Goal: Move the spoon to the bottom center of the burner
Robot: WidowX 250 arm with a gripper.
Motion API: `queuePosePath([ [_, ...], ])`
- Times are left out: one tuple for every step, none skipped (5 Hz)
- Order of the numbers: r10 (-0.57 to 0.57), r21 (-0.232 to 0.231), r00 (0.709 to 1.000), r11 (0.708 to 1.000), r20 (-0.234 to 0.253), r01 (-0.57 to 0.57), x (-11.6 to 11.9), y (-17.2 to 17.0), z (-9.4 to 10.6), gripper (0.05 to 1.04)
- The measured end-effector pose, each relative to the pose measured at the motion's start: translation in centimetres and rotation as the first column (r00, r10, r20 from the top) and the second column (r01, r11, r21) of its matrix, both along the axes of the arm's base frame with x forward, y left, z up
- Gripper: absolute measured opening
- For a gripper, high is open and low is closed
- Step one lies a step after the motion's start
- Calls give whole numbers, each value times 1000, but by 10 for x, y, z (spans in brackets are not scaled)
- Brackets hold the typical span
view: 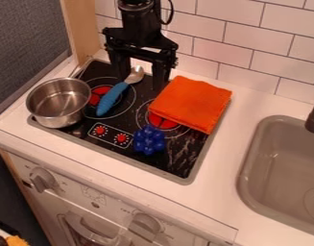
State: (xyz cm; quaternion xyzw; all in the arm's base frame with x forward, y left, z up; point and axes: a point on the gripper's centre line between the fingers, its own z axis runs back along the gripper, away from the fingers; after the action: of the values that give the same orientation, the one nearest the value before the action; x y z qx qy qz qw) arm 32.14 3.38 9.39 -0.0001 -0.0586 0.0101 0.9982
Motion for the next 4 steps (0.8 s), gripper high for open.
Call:
queuePosePath([
  [9,0,1000,1000,-22,-9,0,1,-10,1000],
  [93,24,996,995,1,-93,9,26,-24,1000],
  [96,44,995,994,-1,-96,27,51,-36,1000],
  [102,64,994,993,-35,-100,38,69,-55,1000],
])
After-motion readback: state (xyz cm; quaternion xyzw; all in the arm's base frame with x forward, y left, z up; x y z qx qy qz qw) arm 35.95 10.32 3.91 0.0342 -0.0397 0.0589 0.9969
